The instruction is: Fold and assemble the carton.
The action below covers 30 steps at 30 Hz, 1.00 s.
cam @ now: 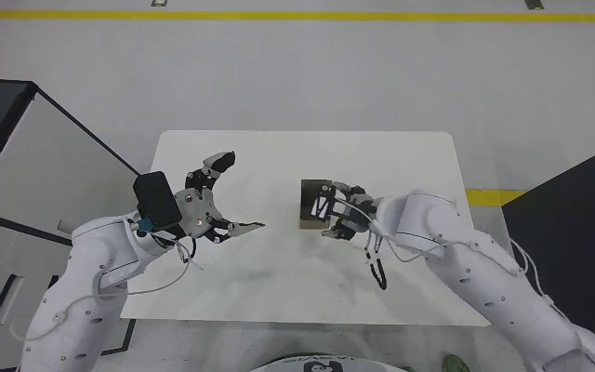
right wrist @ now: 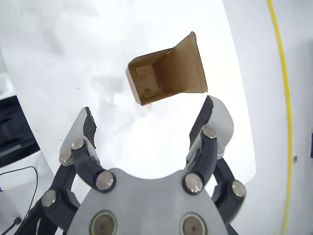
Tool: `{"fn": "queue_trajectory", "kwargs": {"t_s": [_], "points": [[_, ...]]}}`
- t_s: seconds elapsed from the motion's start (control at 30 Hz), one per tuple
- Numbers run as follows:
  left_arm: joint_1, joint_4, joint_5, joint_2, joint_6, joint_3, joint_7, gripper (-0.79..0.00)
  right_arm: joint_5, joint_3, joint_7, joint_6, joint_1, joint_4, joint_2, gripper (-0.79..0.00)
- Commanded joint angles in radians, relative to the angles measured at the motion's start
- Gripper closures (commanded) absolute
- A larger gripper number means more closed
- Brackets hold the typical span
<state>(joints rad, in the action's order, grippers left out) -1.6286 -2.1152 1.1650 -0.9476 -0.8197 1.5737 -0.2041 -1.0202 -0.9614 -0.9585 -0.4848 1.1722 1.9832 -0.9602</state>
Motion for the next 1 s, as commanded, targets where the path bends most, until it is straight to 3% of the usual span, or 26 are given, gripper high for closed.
{"fn": "queue_trajectory", "kwargs": {"t_s": [0.0, 0.13, 0.6, 0.7, 0.83, 0.97], "points": [[0.000, 0.000, 0.000, 0.000, 0.000, 0.000, 0.000, -0.785, 0.023, -0.082, 0.089, -0.045, 0.069, -0.008, 0.017, -0.785], [0.000, 0.000, 0.000, 0.000, 0.000, 0.000, 0.000, -0.785, 0.086, -0.183, 0.213, -0.122, 0.165, -0.038, 0.037, -0.785], [0.000, 0.000, 0.000, 0.000, 0.000, 0.000, 0.000, -0.785, 0.086, -0.183, 0.213, -0.122, 0.165, -0.038, 0.037, -0.785], [0.000, 0.000, 0.000, 0.000, 0.000, 0.000, 0.000, -0.785, 0.156, -0.209, 0.253, -0.113, 0.174, -0.079, 0.038, -0.785], [0.000, 0.000, 0.000, 0.000, 0.000, 0.000, 0.000, -0.785, 0.403, -0.277, 0.274, -0.139, 0.198, -0.145, 0.045, -0.785], [0.000, 0.000, 0.000, 0.000, 0.000, 0.000, 0.000, -0.785, 0.775, -0.299, 0.137, -0.188, 0.182, -0.257, 0.055, -0.785]]}}
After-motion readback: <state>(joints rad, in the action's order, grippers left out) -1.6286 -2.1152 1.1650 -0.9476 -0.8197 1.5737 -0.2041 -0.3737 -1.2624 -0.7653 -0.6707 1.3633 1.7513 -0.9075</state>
